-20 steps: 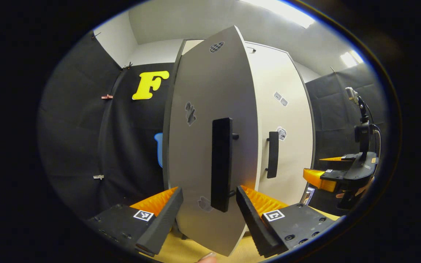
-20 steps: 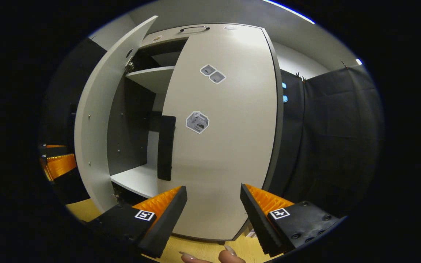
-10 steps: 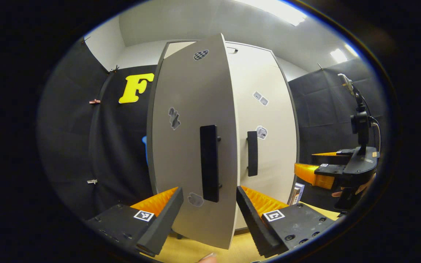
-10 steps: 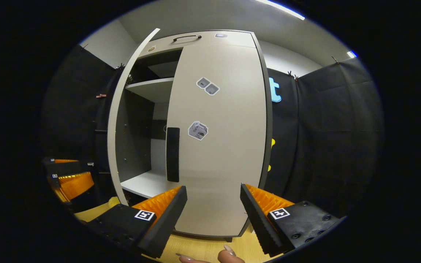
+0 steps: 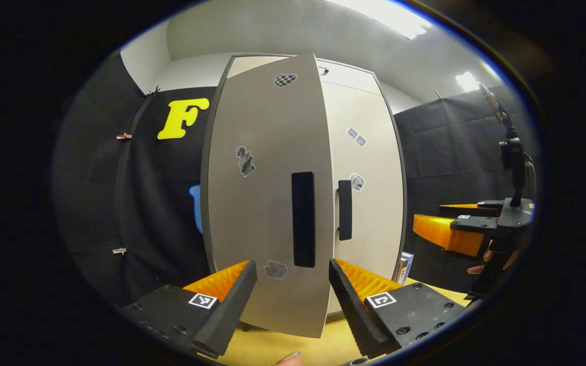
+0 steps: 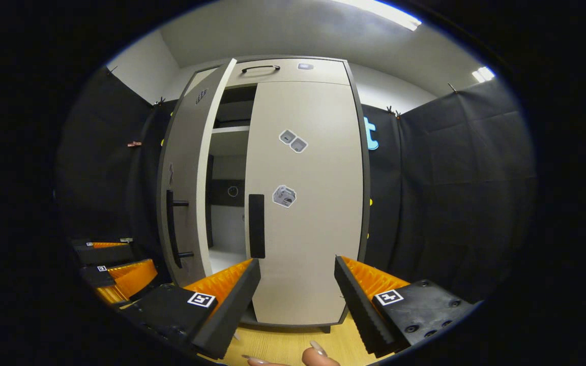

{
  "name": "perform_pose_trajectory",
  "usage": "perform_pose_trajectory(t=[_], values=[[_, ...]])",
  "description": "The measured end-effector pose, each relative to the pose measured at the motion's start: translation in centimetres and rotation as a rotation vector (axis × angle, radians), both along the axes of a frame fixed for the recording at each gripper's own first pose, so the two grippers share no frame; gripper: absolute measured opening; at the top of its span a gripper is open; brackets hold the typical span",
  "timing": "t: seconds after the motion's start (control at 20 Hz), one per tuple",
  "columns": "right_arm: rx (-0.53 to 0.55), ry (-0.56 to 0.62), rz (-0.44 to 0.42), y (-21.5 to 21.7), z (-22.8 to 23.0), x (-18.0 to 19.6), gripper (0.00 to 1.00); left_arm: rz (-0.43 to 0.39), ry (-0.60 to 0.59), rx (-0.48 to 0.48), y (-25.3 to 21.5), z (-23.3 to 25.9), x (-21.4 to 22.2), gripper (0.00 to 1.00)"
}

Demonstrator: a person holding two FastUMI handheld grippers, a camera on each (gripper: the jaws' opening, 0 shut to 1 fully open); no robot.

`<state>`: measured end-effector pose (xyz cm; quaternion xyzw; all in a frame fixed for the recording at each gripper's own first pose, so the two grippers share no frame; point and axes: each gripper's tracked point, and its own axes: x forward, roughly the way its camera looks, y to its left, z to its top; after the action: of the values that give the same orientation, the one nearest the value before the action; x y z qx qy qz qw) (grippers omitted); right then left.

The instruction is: Grasp the bottle in the cabinet with the left hand and place it on the coaster, then close the right door with the right hand and the left door with the left hand.

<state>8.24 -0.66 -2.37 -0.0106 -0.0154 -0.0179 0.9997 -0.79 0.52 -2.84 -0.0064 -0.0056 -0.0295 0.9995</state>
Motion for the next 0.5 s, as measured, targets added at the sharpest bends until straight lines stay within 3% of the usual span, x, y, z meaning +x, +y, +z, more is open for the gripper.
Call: perform_pose_trajectory(t=[0.5], values=[[-0.035, -0.008, -0.051, 1.7, 0.4, -2.4, 0.97, -0.074, -0.006, -0.04, 0.3, 0.1, -0.5, 0.91]])
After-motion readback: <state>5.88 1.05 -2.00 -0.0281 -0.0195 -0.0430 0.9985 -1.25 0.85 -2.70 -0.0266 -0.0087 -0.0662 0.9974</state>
